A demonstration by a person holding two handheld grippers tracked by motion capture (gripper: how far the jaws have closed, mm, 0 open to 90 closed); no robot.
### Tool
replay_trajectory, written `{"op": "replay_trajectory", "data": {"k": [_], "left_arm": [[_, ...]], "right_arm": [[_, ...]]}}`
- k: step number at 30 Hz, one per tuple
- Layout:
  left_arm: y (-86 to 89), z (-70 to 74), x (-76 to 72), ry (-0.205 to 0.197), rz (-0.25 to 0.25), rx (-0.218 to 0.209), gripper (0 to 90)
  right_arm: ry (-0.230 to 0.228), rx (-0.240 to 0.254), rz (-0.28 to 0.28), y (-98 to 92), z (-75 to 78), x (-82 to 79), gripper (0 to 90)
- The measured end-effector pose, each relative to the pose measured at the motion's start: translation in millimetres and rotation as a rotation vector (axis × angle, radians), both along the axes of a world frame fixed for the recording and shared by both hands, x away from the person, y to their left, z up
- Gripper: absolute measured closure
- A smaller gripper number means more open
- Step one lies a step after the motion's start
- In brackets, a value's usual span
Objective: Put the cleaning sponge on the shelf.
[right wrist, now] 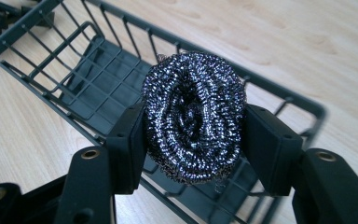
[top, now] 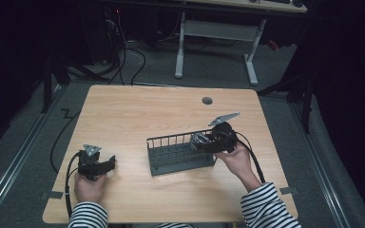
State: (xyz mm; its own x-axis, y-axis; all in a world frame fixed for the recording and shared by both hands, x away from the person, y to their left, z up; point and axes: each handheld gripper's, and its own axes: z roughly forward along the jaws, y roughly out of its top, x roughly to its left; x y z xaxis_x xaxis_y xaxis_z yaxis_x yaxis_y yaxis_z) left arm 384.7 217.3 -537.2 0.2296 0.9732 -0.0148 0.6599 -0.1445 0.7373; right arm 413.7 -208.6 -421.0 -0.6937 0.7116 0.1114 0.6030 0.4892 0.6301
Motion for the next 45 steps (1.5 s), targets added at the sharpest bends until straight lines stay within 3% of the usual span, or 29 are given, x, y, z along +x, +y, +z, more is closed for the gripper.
{"op": "replay_trajectory", "data": {"k": [8, 12, 16, 20, 21, 23, 24, 26, 30, 32, 37, 45], "left_arm": [[0.0, 0.0, 0.0, 0.000, 0.000, 0.000, 24.8], [0.0, 0.0, 0.0, 0.000, 0.000, 0.000, 24.8], [-0.1, 0.0, 0.0, 0.000, 0.000, 0.000, 24.8], [0.0, 0.0, 0.0, 0.000, 0.000, 0.000, 24.8], [0.0, 0.0, 0.0, 0.000, 0.000, 0.000, 24.8], [-0.1, 0.0, 0.0, 0.000, 0.000, 0.000, 24.8], [-0.1, 0.0, 0.0, 0.000, 0.000, 0.000, 24.8], [-0.1, -0.1, 0.0, -0.001, 0.000, 0.000, 24.8], [-0.1, 0.0, 0.0, -0.001, 0.000, 0.000, 24.8], [-0.1, 0.0, 0.0, -0.001, 0.000, 0.000, 24.8], [-0.2, -0.1, 0.0, -0.001, 0.000, 0.000, 24.8], [-0.2, 0.0, 0.0, -0.001, 0.000, 0.001, 24.8]], "right_arm": [[0.028, -0.037, 0.020, 8.8, -9.8, 3.4, 40.4], [0.032, -0.010, 0.028, 8.7, -10.0, 3.8, 36.0], [0.014, -0.003, 0.032, 7.1, -6.9, 1.5, 31.5], [-0.017, 0.039, 0.020, -0.8, 2.1, -3.3, 30.8], [-0.041, 0.067, 0.007, -7.8, 7.3, -6.2, 32.1], [-0.052, 0.076, -0.004, -12.1, 9.7, -7.6, 33.2], [-0.078, 0.113, -0.034, -24.4, 12.4, -10.3, 36.0], [-0.083, 0.121, -0.044, -29.0, 12.7, -11.2, 36.8], [-0.133, 0.137, -0.117, -58.0, 15.7, -17.9, 40.5], [-0.139, 0.148, -0.132, -62.4, 15.6, -19.3, 40.8], [-0.153, 0.172, -0.213, -93.4, 8.7, -27.0, 41.6], [-0.151, 0.197, -0.280, -120.2, -0.5, -34.8, 41.2]]}}
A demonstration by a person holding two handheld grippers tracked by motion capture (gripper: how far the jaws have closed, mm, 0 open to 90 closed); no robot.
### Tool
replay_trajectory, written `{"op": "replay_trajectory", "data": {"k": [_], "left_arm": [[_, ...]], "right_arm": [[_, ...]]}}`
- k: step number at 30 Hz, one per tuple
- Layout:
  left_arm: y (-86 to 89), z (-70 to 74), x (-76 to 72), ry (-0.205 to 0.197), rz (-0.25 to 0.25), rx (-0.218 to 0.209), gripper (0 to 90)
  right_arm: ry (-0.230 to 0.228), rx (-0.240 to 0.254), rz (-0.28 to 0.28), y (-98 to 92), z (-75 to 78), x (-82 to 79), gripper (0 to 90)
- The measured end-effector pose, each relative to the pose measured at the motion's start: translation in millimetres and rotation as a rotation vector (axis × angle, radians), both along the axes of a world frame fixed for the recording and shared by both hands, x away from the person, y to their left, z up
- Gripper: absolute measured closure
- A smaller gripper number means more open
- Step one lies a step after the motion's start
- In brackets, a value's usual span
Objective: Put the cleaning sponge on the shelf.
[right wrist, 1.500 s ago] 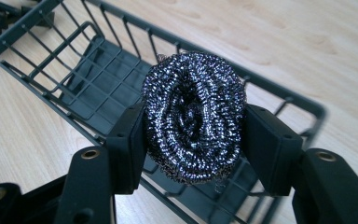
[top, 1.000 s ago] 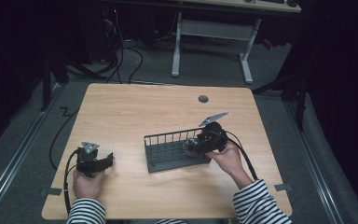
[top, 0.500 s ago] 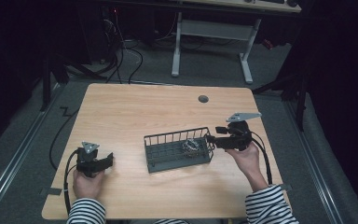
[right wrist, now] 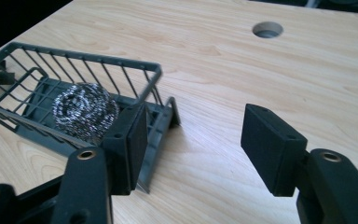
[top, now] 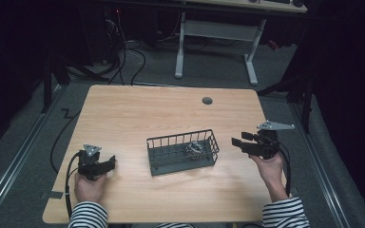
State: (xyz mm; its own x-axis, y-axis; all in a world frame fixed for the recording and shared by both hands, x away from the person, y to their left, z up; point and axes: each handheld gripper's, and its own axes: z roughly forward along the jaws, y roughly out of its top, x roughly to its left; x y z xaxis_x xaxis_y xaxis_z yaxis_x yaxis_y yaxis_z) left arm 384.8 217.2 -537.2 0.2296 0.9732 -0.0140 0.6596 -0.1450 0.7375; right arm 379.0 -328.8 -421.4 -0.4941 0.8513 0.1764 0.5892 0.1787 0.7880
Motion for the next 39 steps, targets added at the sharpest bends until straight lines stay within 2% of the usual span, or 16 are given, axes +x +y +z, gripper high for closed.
{"op": "replay_trajectory", "data": {"k": [7, 14, 29, 39], "left_arm": [[0.0, 0.0, 0.0, 0.000, 0.000, 0.000, 24.8], [0.0, 0.0, 0.0, 0.000, 0.000, 0.000, 24.8], [0.0, 0.0, 0.0, 0.000, 0.000, 0.000, 24.8], [0.0, 0.0, 0.0, 0.000, 0.000, -0.001, 24.8]], "right_arm": [[0.003, 0.029, -0.053, -20.8, -13.3, -6.2, 40.8], [0.007, 0.037, -0.088, -30.3, -21.4, -11.1, 40.1], [0.028, 0.018, -0.150, -43.6, -48.4, -17.1, 38.9], [0.045, -0.005, -0.177, -46.1, -68.4, -14.2, 38.6]]}}
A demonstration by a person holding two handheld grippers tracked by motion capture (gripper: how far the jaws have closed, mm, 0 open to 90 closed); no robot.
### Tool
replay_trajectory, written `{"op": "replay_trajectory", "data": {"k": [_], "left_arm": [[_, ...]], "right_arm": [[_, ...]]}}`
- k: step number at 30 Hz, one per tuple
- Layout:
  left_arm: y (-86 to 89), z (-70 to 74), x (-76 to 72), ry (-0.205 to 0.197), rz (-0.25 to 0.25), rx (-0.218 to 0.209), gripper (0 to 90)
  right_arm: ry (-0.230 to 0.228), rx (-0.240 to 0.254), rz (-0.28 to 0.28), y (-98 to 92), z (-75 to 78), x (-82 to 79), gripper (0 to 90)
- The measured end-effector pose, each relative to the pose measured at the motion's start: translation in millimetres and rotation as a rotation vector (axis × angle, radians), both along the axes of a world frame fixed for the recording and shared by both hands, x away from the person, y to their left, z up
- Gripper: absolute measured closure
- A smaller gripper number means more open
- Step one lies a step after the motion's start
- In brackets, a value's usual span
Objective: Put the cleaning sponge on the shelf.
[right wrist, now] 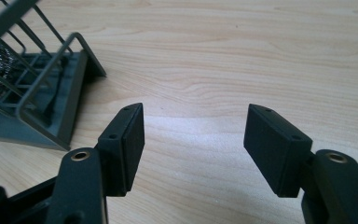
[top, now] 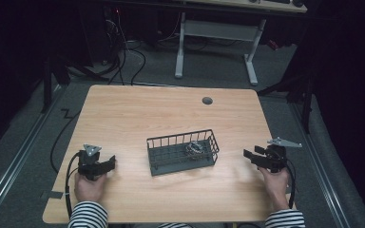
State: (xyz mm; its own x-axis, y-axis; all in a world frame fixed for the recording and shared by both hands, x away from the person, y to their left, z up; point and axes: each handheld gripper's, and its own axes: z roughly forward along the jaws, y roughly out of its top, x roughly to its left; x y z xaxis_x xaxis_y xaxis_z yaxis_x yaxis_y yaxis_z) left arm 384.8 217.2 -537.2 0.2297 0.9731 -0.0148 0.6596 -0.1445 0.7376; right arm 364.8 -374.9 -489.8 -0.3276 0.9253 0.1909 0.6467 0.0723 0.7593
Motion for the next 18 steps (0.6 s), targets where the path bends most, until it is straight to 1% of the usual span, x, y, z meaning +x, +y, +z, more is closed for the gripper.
{"op": "replay_trajectory", "data": {"k": [5, 11, 18], "left_arm": [[0.0, 0.0, 0.0, 0.000, 0.000, 0.000, 24.8], [0.0, 0.0, 0.0, 0.000, 0.000, 0.000, 24.8], [0.0, 0.0, 0.0, 0.000, 0.000, 0.000, 24.8]], "right_arm": [[0.004, -0.003, -0.015, -0.2, -5.2, 1.0, 38.6], [0.015, -0.031, -0.022, 2.2, -15.0, 3.6, 38.5], [0.015, -0.056, -0.033, 5.2, -22.3, 5.4, 37.9]]}}
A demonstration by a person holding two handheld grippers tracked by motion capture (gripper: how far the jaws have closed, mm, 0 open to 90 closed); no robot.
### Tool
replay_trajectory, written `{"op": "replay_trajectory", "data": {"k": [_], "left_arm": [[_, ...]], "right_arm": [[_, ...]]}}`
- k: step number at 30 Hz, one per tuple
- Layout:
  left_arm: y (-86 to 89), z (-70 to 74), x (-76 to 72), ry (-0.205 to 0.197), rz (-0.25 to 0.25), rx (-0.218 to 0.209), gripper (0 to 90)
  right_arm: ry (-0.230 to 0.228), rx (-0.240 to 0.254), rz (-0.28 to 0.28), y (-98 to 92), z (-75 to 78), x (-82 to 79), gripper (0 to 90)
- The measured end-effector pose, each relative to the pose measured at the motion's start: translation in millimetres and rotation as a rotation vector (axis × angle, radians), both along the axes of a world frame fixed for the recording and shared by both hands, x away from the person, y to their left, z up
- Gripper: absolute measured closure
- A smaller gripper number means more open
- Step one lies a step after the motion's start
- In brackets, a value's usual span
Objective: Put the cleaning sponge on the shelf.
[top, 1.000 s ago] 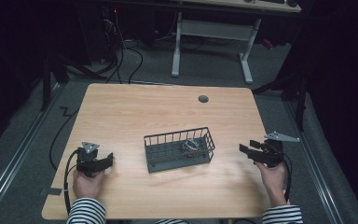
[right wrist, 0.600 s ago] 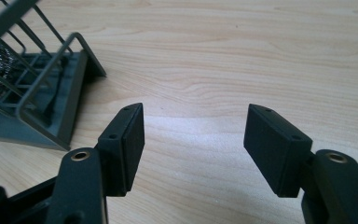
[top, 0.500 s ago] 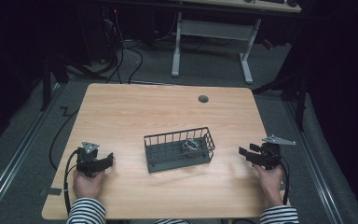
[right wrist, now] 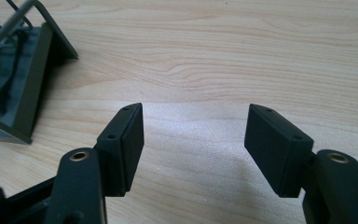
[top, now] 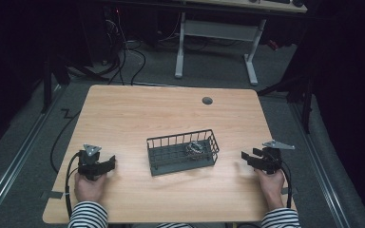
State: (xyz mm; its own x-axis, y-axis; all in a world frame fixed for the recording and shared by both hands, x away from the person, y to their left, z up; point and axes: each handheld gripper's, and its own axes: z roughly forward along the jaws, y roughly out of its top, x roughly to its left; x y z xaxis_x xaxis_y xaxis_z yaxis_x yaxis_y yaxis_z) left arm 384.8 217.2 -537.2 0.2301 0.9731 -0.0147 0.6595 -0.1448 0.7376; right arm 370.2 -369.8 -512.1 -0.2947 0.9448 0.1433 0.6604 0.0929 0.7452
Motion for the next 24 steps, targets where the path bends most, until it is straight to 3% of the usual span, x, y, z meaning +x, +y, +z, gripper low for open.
{"op": "replay_trajectory", "data": {"k": [24], "left_arm": [[-0.1, 0.0, 0.0, 0.000, 0.001, 0.001, 24.8]], "right_arm": [[0.000, -0.090, 0.005, 13.2, -14.8, 4.2, 36.5]]}}
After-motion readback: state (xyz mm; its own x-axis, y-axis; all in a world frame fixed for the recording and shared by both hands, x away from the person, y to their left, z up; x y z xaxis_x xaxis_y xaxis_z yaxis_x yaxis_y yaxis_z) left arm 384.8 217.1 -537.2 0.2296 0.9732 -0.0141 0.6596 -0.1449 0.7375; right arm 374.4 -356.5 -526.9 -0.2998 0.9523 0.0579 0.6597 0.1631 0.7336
